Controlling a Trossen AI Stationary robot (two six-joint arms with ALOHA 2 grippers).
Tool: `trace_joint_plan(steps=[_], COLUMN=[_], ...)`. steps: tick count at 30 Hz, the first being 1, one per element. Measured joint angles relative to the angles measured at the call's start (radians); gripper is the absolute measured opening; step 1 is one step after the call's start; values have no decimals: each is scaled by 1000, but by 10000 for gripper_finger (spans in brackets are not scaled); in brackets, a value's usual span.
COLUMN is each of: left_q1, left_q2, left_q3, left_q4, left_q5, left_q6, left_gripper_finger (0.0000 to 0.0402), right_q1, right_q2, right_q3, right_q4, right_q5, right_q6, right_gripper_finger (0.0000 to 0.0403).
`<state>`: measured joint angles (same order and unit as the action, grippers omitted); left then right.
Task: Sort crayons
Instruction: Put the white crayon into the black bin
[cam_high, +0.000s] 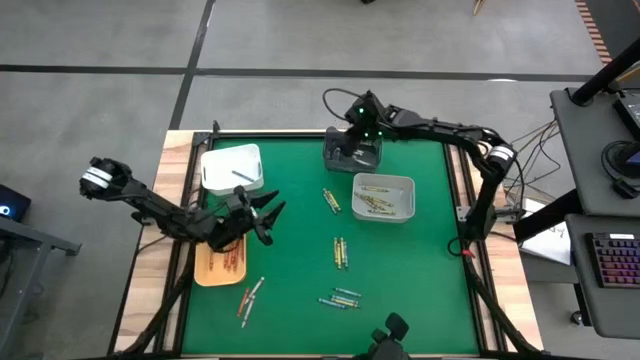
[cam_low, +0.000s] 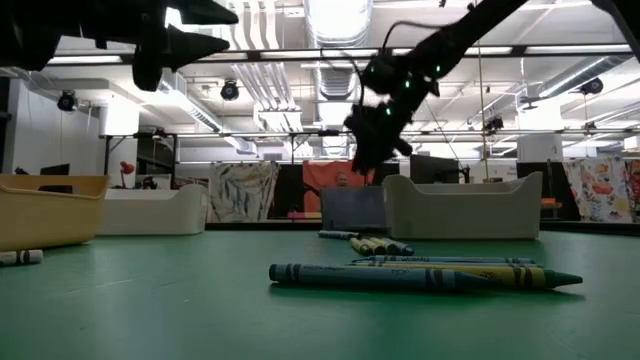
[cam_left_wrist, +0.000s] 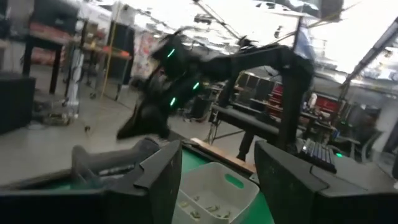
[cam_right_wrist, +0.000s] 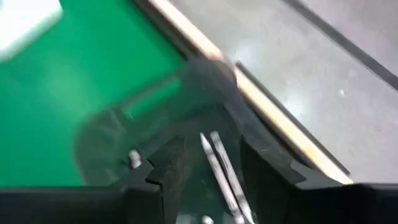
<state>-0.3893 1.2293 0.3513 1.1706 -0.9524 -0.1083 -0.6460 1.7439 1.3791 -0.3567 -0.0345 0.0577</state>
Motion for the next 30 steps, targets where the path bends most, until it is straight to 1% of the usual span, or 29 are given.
trace_joint_plan(steps=[4, 9, 12, 15, 18, 20, 22, 25, 27, 30], left_q1=[-6, -42, -76, -132, -190, -229, -254, -265, -264, -261], left_q2=[31, 39, 38, 37, 39, 49, 74, 118, 153, 219], left_q3=[17, 33, 60, 110, 199, 281, 377, 532, 638, 791], left_q4=[-7, -156, -209, -275, -414, -569, -752, -1104, -1380, -1769], left_q5=[-1, 1, 0, 3, 8, 16, 17, 32, 107, 250], left_q6=[-25, -30, -91, -160, -231, -270, -342, -509, -655, -886], left_gripper_finger=[184, 185, 184, 181, 172, 167, 162, 158, 157, 157], right_q1=[55, 196, 283, 361, 438, 491, 548, 630, 673, 728], right_q2=[-72, -160, -202, -225, -252, -264, -268, -264, -265, -262], right_q3=[35, 37, 24, 17, 14, 7, -9, -41, -69, -108], right_q4=[4, -2, -10, -85, -193, -255, -304, -349, -347, -343], right_q5=[1, 6, 8, 8, 9, 11, 29, 104, 138, 150], right_q6=[33, 38, 57, 150, 217, 237, 251, 273, 275, 287], right_gripper_finger=[154, 146, 138, 129, 125, 123, 123, 125, 124, 121])
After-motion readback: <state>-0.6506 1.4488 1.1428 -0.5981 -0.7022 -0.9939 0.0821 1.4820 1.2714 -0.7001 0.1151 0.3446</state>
